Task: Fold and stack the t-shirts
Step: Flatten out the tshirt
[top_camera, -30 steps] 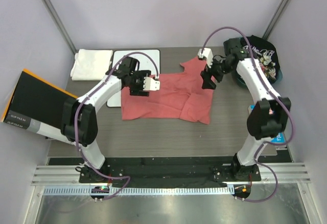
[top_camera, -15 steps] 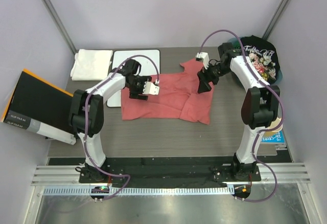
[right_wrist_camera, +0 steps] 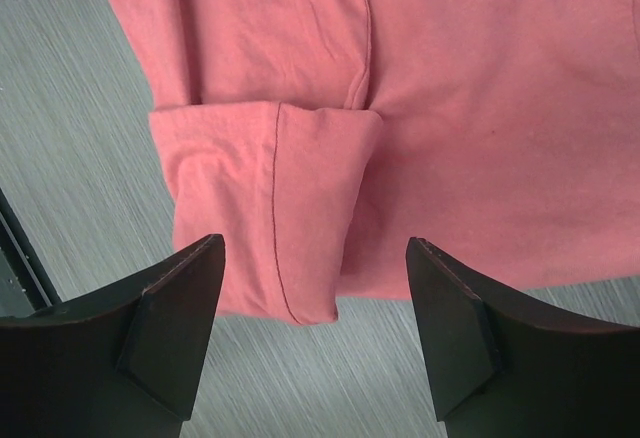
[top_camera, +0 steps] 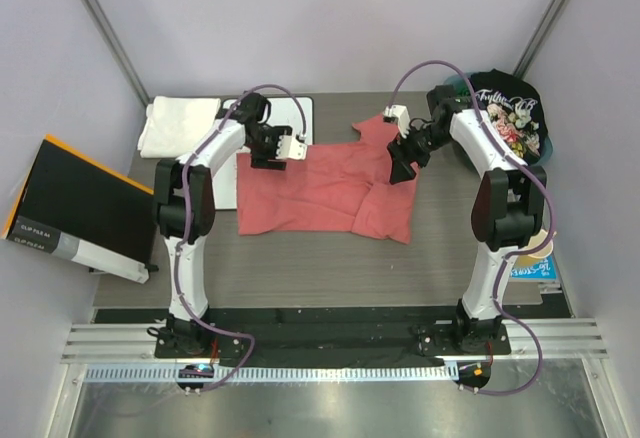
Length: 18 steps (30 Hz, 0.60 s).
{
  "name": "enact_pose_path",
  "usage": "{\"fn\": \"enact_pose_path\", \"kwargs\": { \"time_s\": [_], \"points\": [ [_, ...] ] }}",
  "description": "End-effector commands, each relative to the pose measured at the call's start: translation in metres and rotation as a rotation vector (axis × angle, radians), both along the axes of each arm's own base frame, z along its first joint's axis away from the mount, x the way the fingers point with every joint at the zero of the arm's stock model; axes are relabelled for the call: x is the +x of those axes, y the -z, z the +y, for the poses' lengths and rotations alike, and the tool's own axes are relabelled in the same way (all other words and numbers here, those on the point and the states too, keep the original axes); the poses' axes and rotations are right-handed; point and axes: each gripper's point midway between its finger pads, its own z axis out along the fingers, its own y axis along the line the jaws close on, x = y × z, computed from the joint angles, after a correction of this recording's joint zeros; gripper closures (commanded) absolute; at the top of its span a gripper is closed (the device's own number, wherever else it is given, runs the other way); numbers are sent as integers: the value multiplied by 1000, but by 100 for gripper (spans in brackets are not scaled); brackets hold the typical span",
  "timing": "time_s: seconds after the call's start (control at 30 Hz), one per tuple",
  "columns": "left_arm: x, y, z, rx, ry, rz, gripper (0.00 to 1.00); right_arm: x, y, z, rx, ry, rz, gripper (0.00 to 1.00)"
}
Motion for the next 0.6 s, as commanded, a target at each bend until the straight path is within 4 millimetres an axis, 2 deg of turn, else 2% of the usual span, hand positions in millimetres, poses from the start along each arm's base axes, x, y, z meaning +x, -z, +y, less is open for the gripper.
{"fn": "enact_pose_path", "kwargs": {
  "time_s": [0.0,0.13,0.23,0.57],
  "points": [
    [-16,2,3,22,76,96,31,2,1,-2,-6,-17,-6,22],
    [-26,19,7,55,122,170,32,2,4,-2,-8,-20,2,24],
    [-30,23,9,73,146,204,33,2,5,-3,-17,-28,-1,25],
    [-12,35,4,83,160,211,38,3,5,-7,-37,-23,-2,31]
  ]
}}
